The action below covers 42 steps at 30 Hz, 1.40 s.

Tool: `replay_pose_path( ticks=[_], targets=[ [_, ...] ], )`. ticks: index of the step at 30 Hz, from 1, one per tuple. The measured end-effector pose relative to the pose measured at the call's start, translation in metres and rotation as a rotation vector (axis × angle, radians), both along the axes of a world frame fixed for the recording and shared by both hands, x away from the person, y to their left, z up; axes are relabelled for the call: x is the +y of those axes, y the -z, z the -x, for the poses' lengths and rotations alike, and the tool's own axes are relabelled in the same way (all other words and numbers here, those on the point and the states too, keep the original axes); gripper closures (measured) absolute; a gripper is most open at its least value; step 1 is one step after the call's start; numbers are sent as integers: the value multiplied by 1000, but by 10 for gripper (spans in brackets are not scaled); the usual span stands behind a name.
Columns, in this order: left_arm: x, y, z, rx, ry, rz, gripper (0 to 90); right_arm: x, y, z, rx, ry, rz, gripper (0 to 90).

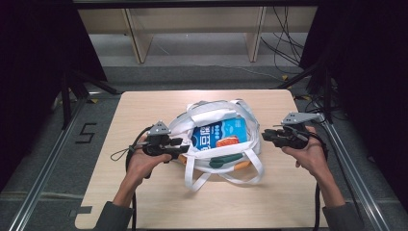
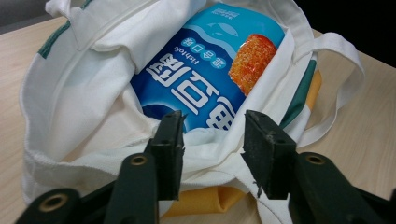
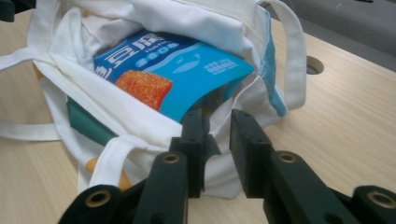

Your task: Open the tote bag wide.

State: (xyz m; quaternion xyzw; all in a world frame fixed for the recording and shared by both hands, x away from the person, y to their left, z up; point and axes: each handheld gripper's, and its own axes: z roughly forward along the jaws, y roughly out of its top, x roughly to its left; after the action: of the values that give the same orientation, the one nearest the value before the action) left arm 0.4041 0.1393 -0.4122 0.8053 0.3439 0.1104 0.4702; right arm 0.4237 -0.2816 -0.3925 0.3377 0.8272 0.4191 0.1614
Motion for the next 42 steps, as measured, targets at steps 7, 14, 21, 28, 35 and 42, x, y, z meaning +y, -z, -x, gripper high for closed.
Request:
replay_pose_path(
  ticks=[7,14,21,28,35,42],
  targets=[
    [-1,-3,6,-14,-13,5,444,-8,1,6,-7,31,-29,616],
    [-6,-6,18,-4,-14,-6,356,-10,0,18,5,55,-36,492],
    [-6,-3,30,-30,-16,-24,314,-14,10,25,-18,58,-39,420],
    [0,1,36,-38,-13,-24,284,-14,13,33,6,76,-51,334],
    [6,8,51,-42,-13,-22,244,-17,20,39,4,106,-42,257],
    [12,17,59,-28,-15,-8,234,-16,23,50,16,121,-57,251]
  ],
)
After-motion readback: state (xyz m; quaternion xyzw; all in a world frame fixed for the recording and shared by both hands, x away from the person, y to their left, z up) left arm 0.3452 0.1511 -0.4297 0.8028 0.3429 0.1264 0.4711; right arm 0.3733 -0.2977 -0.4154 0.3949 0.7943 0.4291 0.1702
